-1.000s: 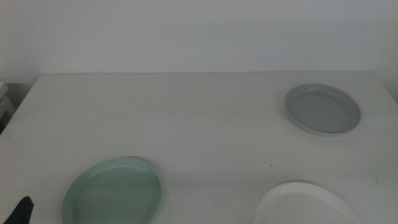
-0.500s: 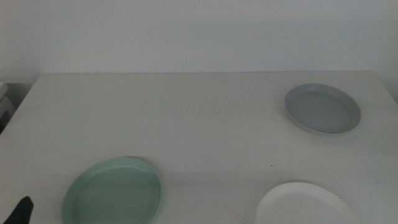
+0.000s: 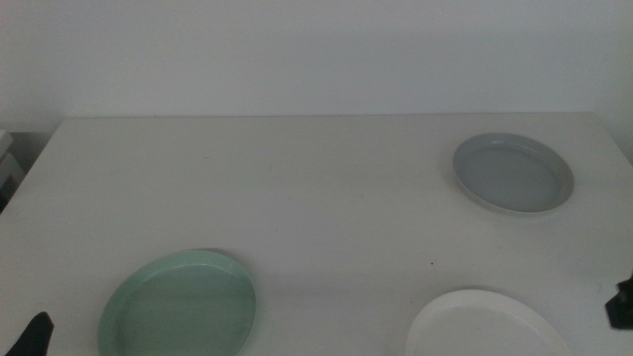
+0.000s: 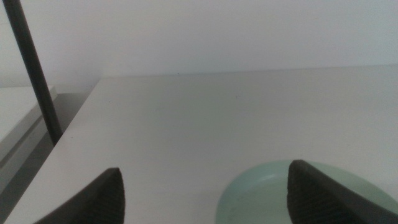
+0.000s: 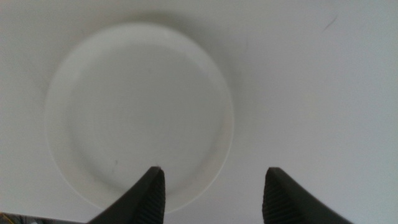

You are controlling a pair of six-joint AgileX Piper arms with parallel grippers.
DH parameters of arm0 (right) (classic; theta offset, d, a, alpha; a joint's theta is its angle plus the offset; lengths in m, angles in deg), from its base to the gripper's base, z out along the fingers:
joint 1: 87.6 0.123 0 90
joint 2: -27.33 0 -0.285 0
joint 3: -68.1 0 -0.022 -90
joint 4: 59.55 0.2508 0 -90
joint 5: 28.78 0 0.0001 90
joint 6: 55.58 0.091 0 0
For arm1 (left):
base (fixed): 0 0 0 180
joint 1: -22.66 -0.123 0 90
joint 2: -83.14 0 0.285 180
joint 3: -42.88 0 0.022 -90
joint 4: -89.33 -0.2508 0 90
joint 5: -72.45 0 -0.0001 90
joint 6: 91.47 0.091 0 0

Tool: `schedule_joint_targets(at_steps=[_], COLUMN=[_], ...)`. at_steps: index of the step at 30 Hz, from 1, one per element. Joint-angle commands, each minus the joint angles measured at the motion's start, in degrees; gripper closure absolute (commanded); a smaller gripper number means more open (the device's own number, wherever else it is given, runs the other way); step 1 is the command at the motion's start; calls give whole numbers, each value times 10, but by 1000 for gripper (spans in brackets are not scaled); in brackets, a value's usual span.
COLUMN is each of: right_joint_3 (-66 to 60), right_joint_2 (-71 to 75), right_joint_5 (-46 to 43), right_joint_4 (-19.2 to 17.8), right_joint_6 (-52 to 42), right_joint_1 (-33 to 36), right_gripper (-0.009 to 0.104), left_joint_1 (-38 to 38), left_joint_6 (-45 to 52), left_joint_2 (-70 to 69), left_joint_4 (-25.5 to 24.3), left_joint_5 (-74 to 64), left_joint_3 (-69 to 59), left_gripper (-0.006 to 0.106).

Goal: Stack the three bowls on top of each other.

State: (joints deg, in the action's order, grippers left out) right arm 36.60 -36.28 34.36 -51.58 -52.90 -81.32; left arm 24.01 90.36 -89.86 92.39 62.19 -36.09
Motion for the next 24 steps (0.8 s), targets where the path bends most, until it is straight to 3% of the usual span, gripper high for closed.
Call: schedule_joint_targets(at_steps=[1,11,24], right_joint_3=[-3,-131,-158], right_joint_2=[-12,-35,-157], right_joint_5=[-35,-191,-249], right_joint_4=[1,5,4], right_joint_6=[0,0,17], right_joint_1=[10,11,30], right_gripper=[54,54,54], left_joint_1=[3,3,3], left_joint_6=[-5,-5,-5], left_joint_2=[-8,-8,-8], left_joint_4=[7,7,7], left_joint_5=[42,42,42], left_joint_3=[3,3,3], left_gripper=[13,13,13])
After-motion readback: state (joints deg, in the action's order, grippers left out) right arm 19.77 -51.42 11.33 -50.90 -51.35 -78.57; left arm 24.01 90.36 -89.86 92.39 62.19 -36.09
